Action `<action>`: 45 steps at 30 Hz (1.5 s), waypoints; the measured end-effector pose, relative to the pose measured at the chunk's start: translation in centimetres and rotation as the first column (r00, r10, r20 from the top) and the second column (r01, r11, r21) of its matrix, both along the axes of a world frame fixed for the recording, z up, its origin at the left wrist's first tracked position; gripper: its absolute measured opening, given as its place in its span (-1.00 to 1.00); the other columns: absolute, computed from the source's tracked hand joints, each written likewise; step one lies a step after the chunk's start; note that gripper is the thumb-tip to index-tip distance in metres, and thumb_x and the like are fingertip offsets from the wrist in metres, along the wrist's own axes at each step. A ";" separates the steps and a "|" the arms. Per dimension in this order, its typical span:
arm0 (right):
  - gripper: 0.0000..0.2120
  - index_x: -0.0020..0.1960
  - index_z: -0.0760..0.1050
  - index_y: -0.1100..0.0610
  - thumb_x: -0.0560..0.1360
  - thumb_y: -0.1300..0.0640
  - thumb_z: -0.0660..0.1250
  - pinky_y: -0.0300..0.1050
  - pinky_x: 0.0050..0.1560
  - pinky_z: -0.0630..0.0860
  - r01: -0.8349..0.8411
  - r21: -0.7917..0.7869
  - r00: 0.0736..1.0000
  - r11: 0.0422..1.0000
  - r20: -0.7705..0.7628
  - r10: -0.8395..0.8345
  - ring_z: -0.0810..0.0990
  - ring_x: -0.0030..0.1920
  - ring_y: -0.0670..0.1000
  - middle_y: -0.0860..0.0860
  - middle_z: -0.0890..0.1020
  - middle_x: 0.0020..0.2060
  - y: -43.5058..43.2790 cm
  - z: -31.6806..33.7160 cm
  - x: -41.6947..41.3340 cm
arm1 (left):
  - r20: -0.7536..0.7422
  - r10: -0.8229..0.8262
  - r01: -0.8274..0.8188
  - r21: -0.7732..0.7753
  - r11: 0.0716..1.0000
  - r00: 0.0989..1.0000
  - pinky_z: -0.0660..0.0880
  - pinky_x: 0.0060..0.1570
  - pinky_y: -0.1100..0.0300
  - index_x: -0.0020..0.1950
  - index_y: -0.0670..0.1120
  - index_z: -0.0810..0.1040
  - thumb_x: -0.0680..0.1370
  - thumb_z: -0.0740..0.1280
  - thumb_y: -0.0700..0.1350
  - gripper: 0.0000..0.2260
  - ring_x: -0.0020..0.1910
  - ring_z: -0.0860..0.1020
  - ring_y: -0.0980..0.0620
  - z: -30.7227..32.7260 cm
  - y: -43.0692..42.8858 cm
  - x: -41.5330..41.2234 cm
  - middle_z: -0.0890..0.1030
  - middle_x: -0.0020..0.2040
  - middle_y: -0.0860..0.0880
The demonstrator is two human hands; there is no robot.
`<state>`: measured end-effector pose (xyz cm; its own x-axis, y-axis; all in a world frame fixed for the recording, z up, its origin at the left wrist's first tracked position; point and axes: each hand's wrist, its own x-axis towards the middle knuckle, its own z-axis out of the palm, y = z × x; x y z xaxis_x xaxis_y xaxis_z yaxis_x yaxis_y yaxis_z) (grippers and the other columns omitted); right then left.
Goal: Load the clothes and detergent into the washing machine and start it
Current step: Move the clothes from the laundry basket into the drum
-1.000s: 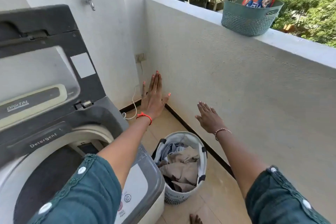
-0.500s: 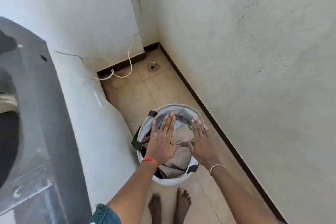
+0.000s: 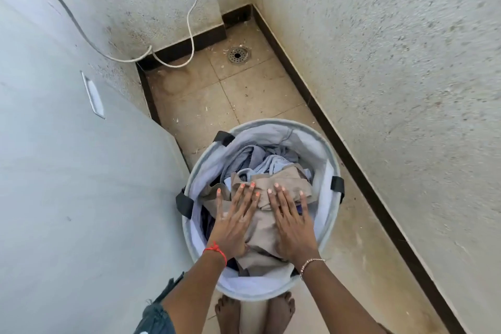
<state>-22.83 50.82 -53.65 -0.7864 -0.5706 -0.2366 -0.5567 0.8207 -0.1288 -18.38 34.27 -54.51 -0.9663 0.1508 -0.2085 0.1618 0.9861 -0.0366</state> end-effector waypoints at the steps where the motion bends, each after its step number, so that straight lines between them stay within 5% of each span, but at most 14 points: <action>1: -0.13 0.50 0.05 0.20 0.23 0.22 0.27 0.24 0.43 -0.02 0.018 0.000 1.000 1.000 -0.017 -0.018 0.17 0.48 0.12 0.16 0.21 0.47 -0.3 -0.7 0.0 | -0.034 0.014 -0.013 0.015 1.000 0.999 -0.07 0.34 -0.42 0.54 -0.13 -0.04 0.47 0.16 0.07 -0.28 0.53 -0.02 -0.14 -0.7 0.0 -0.2 -0.06 0.56 -0.12; 7: -0.33 0.44 -0.04 0.27 0.40 0.14 0.12 0.19 0.12 0.49 0.010 0.053 0.998 0.999 0.054 -0.013 0.47 0.31 0.05 0.10 0.49 0.32 -1.2 -3.3 -0.5 | -0.110 0.000 0.006 0.061 0.998 0.994 0.08 0.34 -0.38 0.54 -0.14 -0.14 0.42 0.04 -0.12 -0.30 0.53 -0.19 -0.14 -3.1 0.5 -0.8 -0.22 0.55 -0.12; 10: -0.46 0.38 0.15 0.30 0.41 0.20 0.02 0.08 -0.07 0.60 0.012 -0.002 1.000 1.000 0.022 -0.012 0.59 0.17 0.06 0.12 0.60 0.19 -1.3 -1.9 -0.1 | -0.148 0.009 0.008 0.114 0.993 0.989 0.32 0.23 -0.28 0.54 -0.15 -0.19 0.42 0.03 -0.16 -0.28 0.53 -0.23 -0.09 -1.4 0.9 -1.1 -0.24 0.54 -0.11; 20: -0.49 0.37 0.17 0.28 0.41 0.25 -0.01 0.23 -0.07 0.57 0.090 0.012 0.987 0.996 -0.132 -0.088 0.52 0.26 0.14 0.17 0.52 0.28 -2.5 16.4 -1.5 | -0.249 0.134 -0.105 0.127 0.986 0.959 0.40 0.19 -0.22 0.54 -0.11 -0.20 0.48 0.06 -0.14 -0.32 0.53 -0.24 -0.04 15.8 1.0 -3.0 -0.26 0.54 -0.07; 23: -0.41 0.39 0.14 0.29 0.40 0.32 0.22 0.29 -0.03 0.53 0.096 -0.019 0.973 0.995 -0.210 -0.098 0.48 0.30 0.15 0.19 0.46 0.32 -2.9 24.4 -2.0 | -0.334 0.100 -0.078 0.081 0.994 0.937 0.37 0.21 -0.25 0.54 -0.10 -0.22 0.47 0.03 -0.19 -0.32 0.53 -0.22 -0.03 24.2 0.5 -3.8 -0.24 0.55 -0.06; 26: -0.18 0.42 0.14 0.31 0.26 0.34 0.45 0.31 -0.03 0.53 0.112 -0.046 0.953 0.993 -0.277 -0.121 0.44 0.33 0.16 0.19 0.42 0.35 -4.1 32.8 -2.2 | -0.426 0.098 -0.083 0.054 0.995 0.900 0.38 0.20 -0.28 0.54 -0.10 -0.16 0.48 0.02 -0.19 -0.34 0.53 -0.23 -0.05 33.1 -1.0 -4.3 0.06 0.54 -0.06; 29: -0.14 0.43 0.05 0.31 0.27 0.34 0.45 0.34 -0.03 0.52 0.087 -0.098 0.923 0.991 -0.367 -0.117 0.39 0.36 0.18 0.20 0.38 0.39 -6.3 41.5 -0.8 | -0.486 0.083 -0.069 0.048 0.996 0.870 0.49 0.07 -0.28 0.46 -0.10 0.16 0.46 0.02 -0.19 -0.47 0.50 0.15 -0.08 42.9 -3.1 -3.0 0.40 0.42 -0.05; 31: -0.09 0.44 0.03 0.31 0.25 0.31 0.49 0.36 -0.04 0.52 0.054 -0.139 0.904 0.989 -0.415 -0.108 0.38 0.37 0.19 0.20 0.36 0.40 -8.0 46.0 -0.1 | -0.528 0.056 -0.069 -0.005 0.998 0.847 0.52 -0.01 -0.28 0.41 -0.09 0.32 0.45 0.03 -0.20 -0.49 0.36 0.42 -0.07 48.1 -4.8 -1.9 0.47 0.36 -0.05; 33: -0.05 0.44 0.03 0.30 0.22 0.26 0.53 0.33 -0.02 0.52 0.046 -0.167 0.885 0.985 -0.450 -0.118 0.39 0.37 0.18 0.20 0.36 0.40 -9.6 48.9 -0.6 | -0.570 0.026 -0.063 -0.045 0.997 0.821 0.51 0.00 -0.30 0.36 -0.09 0.45 0.45 0.03 -0.20 -0.50 0.31 0.48 -0.07 51.5 -6.3 -1.8 0.50 0.34 -0.05; 39: -0.42 0.46 -0.03 0.30 0.45 0.28 0.00 0.36 0.00 0.50 -0.169 -0.248 0.781 0.954 -0.624 -0.024 0.35 0.40 0.18 0.21 0.32 0.42 -18.3 58.6 6.2 | -0.717 0.085 -0.243 -0.121 0.962 0.692 0.47 0.07 -0.28 0.37 -0.09 0.43 0.46 0.02 -0.24 -0.50 0.33 0.45 -0.07 61.5 -13.9 7.6 0.47 0.36 -0.05; 42: -0.26 0.48 -0.09 0.30 0.44 0.31 0.25 0.42 0.09 0.43 -0.245 -0.238 0.783 0.940 -0.620 0.046 0.24 0.45 0.17 0.19 0.23 0.46 -22.3 60.9 10.7 | -0.727 0.124 -0.325 -0.143 0.935 0.675 0.48 0.07 -0.27 0.37 -0.10 0.44 0.47 0.01 -0.17 -0.51 0.33 0.45 -0.07 63.5 -17.8 12.8 0.47 0.36 -0.06; 45: -0.33 0.47 -0.20 0.27 0.48 0.33 0.09 0.41 0.17 0.38 -0.302 -0.253 0.790 0.919 -0.606 0.093 0.11 0.49 0.17 0.19 0.10 0.50 -25.6 61.5 14.6 | -0.714 0.189 -0.408 -0.146 0.901 0.674 0.46 0.08 -0.27 0.39 -0.09 0.41 0.48 0.00 -0.10 -0.50 0.35 0.43 -0.06 64.3 -20.8 17.1 0.44 0.39 -0.05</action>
<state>-8.23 25.17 7.86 -0.5751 -0.6883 0.4421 -0.7565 0.6531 0.0327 -1.29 13.52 9.74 -0.8410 -0.1281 0.5257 -0.3159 0.9050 -0.2848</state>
